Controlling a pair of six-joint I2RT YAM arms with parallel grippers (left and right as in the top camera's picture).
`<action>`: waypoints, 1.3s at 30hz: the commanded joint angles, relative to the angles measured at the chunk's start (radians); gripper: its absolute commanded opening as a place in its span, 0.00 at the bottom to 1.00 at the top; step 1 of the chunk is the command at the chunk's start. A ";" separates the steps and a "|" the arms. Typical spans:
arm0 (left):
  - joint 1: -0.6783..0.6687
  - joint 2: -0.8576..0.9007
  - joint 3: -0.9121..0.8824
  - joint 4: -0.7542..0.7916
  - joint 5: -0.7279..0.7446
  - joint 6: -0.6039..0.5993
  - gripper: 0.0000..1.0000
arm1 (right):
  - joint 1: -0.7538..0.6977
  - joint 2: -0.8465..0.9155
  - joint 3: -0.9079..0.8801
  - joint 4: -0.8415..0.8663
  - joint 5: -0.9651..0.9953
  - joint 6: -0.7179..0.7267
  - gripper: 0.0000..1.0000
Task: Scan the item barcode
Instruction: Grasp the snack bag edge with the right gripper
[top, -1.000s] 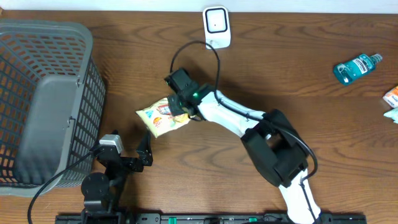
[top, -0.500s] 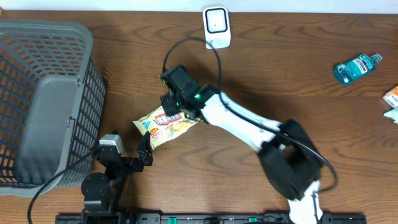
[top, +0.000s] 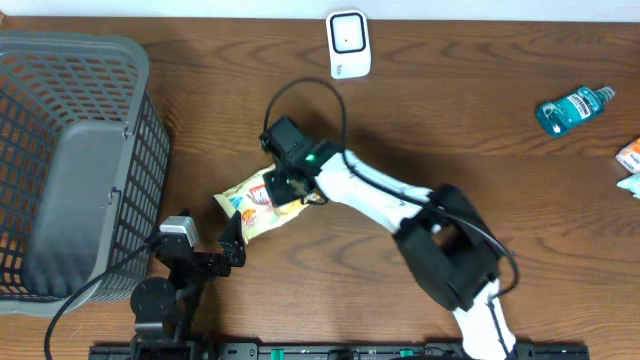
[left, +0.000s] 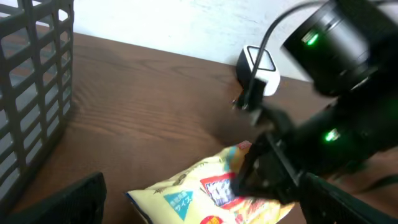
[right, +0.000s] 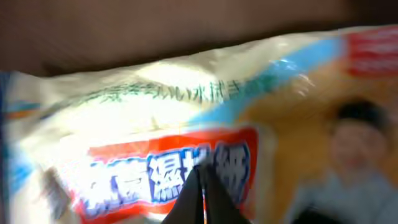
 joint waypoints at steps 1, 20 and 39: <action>-0.002 -0.006 -0.021 -0.018 0.013 0.010 0.98 | 0.015 0.013 -0.006 -0.023 -0.080 0.010 0.01; -0.002 -0.006 -0.021 -0.018 0.013 0.010 0.98 | 0.018 -0.122 -0.004 0.108 -0.079 -0.026 0.01; -0.002 -0.006 -0.021 -0.018 0.012 0.010 0.98 | -0.013 0.030 -0.005 -0.189 0.151 0.056 0.01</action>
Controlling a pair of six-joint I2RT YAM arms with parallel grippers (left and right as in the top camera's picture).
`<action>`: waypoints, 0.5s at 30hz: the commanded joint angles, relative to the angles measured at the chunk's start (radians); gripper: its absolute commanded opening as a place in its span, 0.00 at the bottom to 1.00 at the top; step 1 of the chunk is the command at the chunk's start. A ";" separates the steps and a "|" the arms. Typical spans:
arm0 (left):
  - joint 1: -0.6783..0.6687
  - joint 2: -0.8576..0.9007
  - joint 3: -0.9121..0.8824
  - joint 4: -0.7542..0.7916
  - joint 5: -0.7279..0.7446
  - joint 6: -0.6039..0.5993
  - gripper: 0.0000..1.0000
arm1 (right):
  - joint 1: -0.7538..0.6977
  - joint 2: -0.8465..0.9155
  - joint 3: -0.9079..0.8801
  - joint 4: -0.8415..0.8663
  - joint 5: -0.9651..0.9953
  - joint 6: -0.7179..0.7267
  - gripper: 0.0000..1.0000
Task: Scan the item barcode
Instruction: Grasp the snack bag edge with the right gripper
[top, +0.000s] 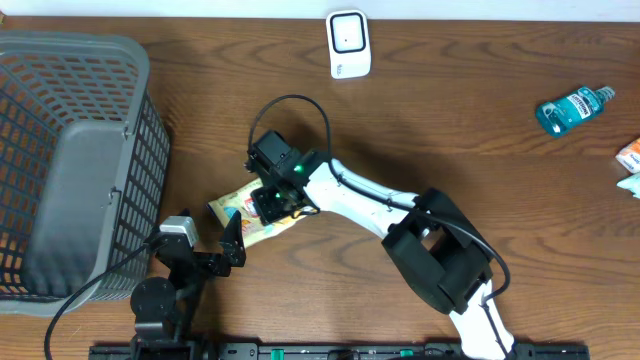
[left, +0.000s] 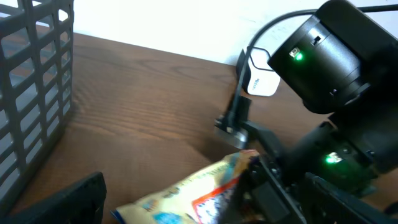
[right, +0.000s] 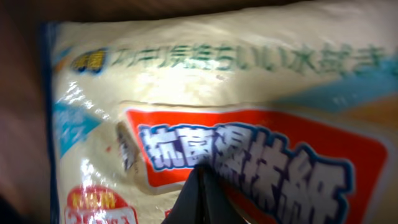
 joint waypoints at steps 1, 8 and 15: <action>-0.002 -0.006 -0.021 -0.018 0.013 0.010 0.98 | -0.068 0.014 -0.016 -0.155 0.339 0.101 0.01; -0.002 -0.006 -0.021 -0.018 0.013 0.010 0.98 | -0.201 -0.040 -0.016 -0.336 0.587 0.240 0.01; -0.002 -0.006 -0.021 -0.018 0.013 0.010 0.98 | -0.281 -0.204 -0.016 -0.364 0.426 0.195 0.01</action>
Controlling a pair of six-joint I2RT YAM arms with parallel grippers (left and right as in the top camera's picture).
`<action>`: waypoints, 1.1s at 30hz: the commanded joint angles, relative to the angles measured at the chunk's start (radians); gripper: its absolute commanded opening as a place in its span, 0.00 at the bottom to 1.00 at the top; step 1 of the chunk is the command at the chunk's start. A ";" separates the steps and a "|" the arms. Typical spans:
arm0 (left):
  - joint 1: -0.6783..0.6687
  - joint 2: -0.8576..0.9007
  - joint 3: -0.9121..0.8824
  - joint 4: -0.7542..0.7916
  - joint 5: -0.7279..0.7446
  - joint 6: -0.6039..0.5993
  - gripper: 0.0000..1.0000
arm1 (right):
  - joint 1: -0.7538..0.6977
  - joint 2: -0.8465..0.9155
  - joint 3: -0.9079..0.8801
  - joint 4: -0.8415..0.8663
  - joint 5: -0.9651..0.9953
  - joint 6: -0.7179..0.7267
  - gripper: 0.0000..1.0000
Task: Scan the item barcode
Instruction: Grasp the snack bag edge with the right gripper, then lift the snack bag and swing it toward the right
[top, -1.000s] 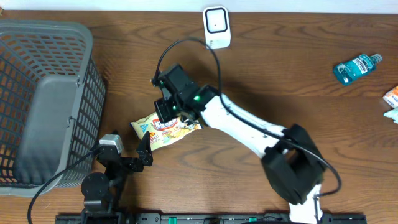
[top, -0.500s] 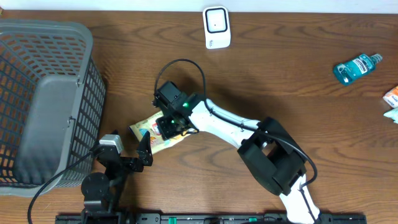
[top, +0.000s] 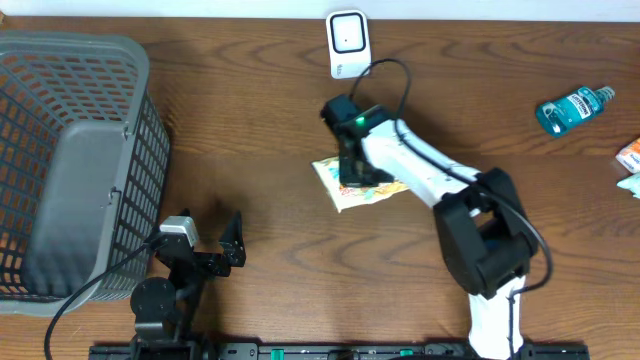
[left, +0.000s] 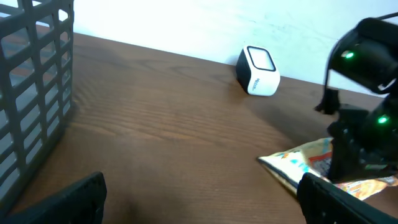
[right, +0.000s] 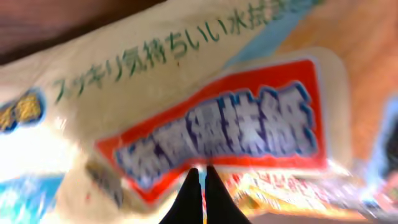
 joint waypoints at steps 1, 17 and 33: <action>-0.002 -0.006 -0.021 -0.017 0.013 0.010 0.98 | -0.019 -0.156 -0.005 -0.024 -0.026 0.009 0.01; -0.002 -0.006 -0.021 -0.017 0.013 0.010 0.98 | 0.002 -0.423 -0.039 -0.030 -0.026 -0.305 0.99; -0.002 -0.006 -0.021 -0.017 0.013 0.010 0.98 | 0.181 -0.141 -0.161 0.148 0.095 -0.396 0.99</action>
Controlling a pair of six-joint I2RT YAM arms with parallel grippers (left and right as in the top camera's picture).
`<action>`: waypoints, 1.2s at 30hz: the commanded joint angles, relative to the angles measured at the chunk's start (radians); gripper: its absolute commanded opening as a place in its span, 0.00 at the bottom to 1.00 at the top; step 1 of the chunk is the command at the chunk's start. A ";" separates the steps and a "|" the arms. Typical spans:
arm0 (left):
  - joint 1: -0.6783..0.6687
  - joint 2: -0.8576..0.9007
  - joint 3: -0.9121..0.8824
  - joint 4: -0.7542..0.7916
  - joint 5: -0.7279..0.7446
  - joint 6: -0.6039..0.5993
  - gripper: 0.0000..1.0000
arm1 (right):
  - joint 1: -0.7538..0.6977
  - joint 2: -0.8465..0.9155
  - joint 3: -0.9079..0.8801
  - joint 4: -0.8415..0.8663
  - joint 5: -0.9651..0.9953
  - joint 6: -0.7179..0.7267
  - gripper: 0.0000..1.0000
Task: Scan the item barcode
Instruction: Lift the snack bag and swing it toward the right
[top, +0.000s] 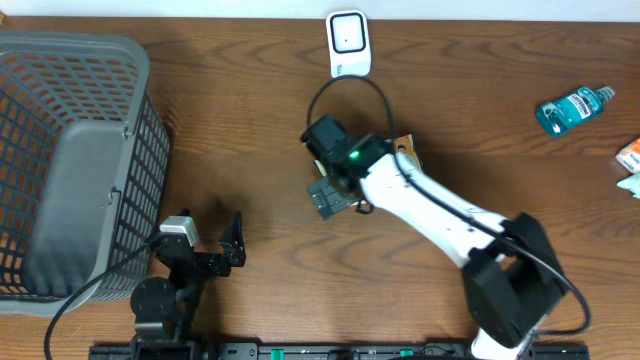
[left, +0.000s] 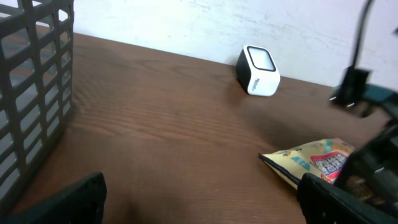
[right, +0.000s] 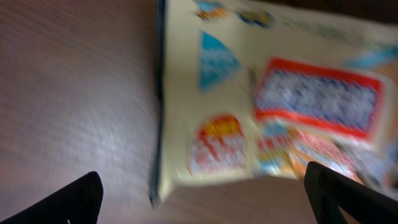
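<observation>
The snack package (right: 267, 112), yellow with a red label, lies flat on the table. In the left wrist view the package (left: 311, 163) shows at the right. From overhead only an orange corner of the package (top: 404, 149) shows past the right arm. My right gripper (right: 205, 193) is open, with the package lying beyond its wide-spread fingers; overhead it sits at mid-table (top: 330, 195). The white scanner (top: 348, 43) stands at the far edge, also visible in the left wrist view (left: 260, 70). My left gripper (top: 231, 250) rests open and holds nothing at the front left.
A large grey basket (top: 70, 150) fills the left side, and its wall (left: 31, 81) shows in the left wrist view. A teal mouthwash bottle (top: 573, 107) and small packets (top: 630, 160) lie at the far right.
My right gripper was shut on the package in the middle of the table. It is now open, and the package lies on the wood in front of it.
My right gripper was shut on the package at the front left, close to the left gripper, and a little further left at the second moment. Then it held the package at mid-table below the scanner. Now the package lies there, let go. The left arm stayed still.
</observation>
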 joint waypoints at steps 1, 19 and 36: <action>-0.002 -0.006 -0.021 -0.017 0.013 0.010 0.98 | 0.016 0.082 -0.011 0.044 0.086 -0.029 0.99; -0.002 -0.006 -0.021 -0.017 0.012 0.010 0.98 | 0.014 0.226 0.030 0.000 0.138 0.044 0.01; -0.002 -0.006 -0.021 -0.017 0.013 0.010 0.98 | -0.342 -0.255 0.302 -0.189 -1.002 -0.150 0.01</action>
